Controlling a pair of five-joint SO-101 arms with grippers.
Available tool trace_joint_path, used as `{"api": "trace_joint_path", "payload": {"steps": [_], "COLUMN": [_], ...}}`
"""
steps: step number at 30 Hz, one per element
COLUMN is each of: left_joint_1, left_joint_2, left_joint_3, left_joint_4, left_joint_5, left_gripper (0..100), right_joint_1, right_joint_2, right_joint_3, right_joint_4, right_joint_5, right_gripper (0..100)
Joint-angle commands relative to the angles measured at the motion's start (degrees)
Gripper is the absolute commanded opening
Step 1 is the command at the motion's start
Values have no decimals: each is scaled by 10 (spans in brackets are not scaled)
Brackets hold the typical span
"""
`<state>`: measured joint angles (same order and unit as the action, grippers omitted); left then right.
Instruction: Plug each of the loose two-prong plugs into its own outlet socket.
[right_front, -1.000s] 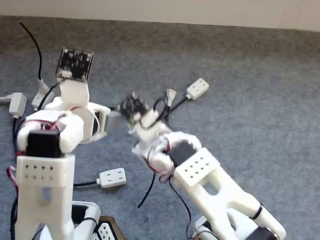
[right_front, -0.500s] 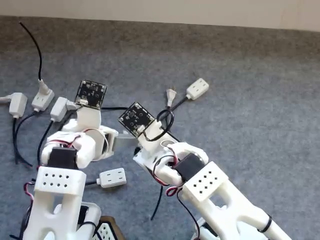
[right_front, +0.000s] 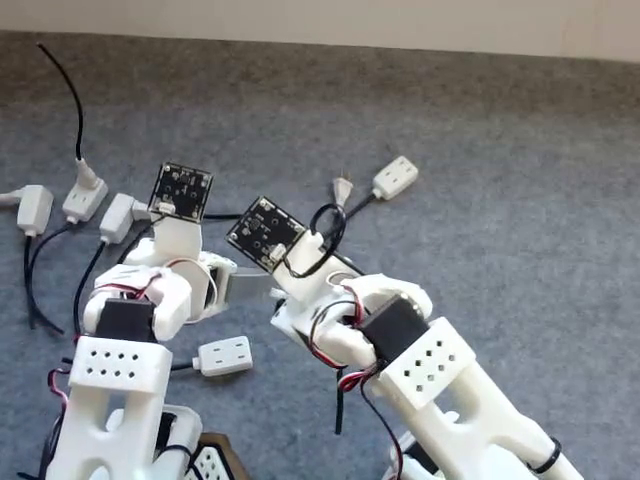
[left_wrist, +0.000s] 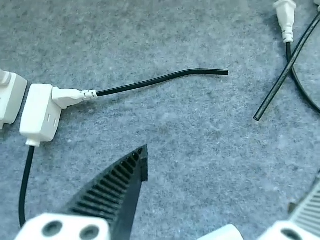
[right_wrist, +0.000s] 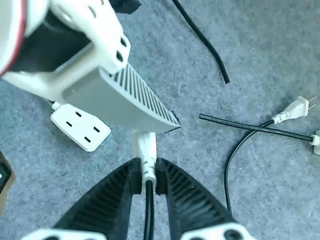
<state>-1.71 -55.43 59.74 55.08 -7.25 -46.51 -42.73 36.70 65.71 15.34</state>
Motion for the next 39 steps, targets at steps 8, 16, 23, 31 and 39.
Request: {"api": "trace_joint_path", "payload": {"steps": [8, 16, 23, 31, 39], "left_joint_1": [8, -22, -158, -298, -407], "left_joint_2": [-4, -4, 110, 533, 850], "left_joint_3": [21, -16, -280, -767, -1166], "left_joint_4": [1, 0, 124, 335, 422], "left_joint_5": [-28, -29, -47, -50, -53], "left_gripper": [447, 446, 446, 446, 446], "right_joint_1": [32, 33, 27, 7, 6], "right_joint_2": [-21, 1, 81, 233, 483], "right_joint_3": [-46, -48, -53, -261, -465], "right_joint_4": [3, 39, 64, 215, 332], "right_joint_5": [2, 3, 4, -53, -338], "right_gripper": [6, 6, 6, 6, 6]}}
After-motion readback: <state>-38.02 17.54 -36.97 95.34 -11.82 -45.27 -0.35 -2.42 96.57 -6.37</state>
